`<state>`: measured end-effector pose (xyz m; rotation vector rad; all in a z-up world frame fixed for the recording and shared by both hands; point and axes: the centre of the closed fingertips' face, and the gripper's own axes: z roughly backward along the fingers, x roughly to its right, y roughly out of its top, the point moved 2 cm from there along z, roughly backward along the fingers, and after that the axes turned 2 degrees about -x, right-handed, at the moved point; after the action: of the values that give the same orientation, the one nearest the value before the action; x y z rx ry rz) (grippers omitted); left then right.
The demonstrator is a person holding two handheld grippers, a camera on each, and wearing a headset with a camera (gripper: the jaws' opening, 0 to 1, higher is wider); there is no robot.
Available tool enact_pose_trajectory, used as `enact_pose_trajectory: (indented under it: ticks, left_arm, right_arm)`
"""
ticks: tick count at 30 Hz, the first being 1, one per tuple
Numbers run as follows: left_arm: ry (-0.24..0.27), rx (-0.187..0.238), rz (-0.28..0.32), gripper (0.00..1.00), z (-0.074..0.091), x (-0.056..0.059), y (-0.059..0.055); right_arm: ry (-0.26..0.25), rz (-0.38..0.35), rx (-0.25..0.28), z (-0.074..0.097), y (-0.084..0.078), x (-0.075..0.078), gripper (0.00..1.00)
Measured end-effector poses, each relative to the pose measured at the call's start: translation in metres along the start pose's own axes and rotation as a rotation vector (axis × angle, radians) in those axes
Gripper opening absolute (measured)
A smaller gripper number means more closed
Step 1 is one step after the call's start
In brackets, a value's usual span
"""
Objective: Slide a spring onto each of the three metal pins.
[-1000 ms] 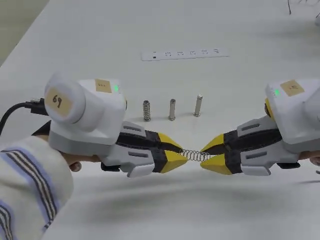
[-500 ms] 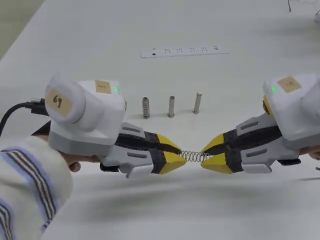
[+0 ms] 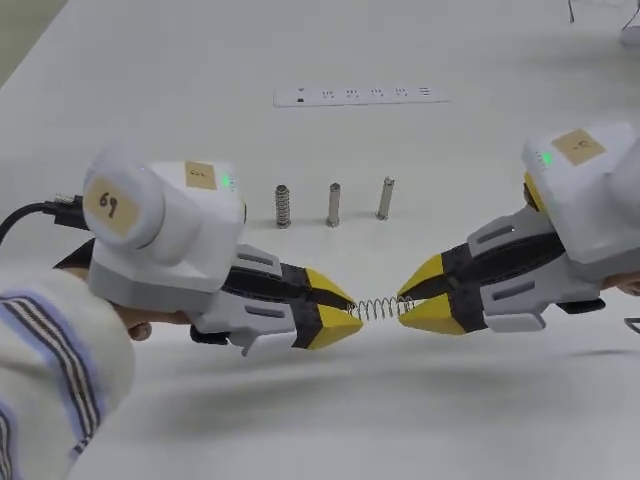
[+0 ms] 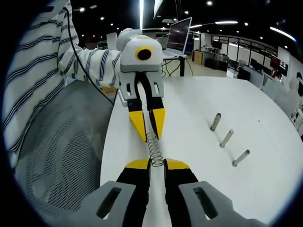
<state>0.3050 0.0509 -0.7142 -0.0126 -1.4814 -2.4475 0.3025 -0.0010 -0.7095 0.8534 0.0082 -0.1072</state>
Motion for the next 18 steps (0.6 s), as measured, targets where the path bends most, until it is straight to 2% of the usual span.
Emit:
enact_pose_trajectory:
  ticks: [2,4,12,18]
  left_arm:
    - [0.003,0.003,0.005,0.01,0.000,0.000,-0.001]
    - [0.007,-0.002,0.000,0.01,-0.001,0.000,-0.002]
    - [0.013,-0.005,-0.022,0.01,-0.001,0.000,-0.002]
    - [0.018,-0.006,-0.034,0.01,-0.003,0.000,-0.003]
  right_arm:
    - [0.004,0.004,-0.004,0.001,0.002,0.000,0.08]
    - [0.018,-0.029,-0.009,0.002,0.005,-0.001,0.08]
    - [0.031,0.018,-0.048,0.002,0.012,-0.001,0.08]
    - [0.032,0.026,-0.049,0.005,0.023,-0.001,0.08]
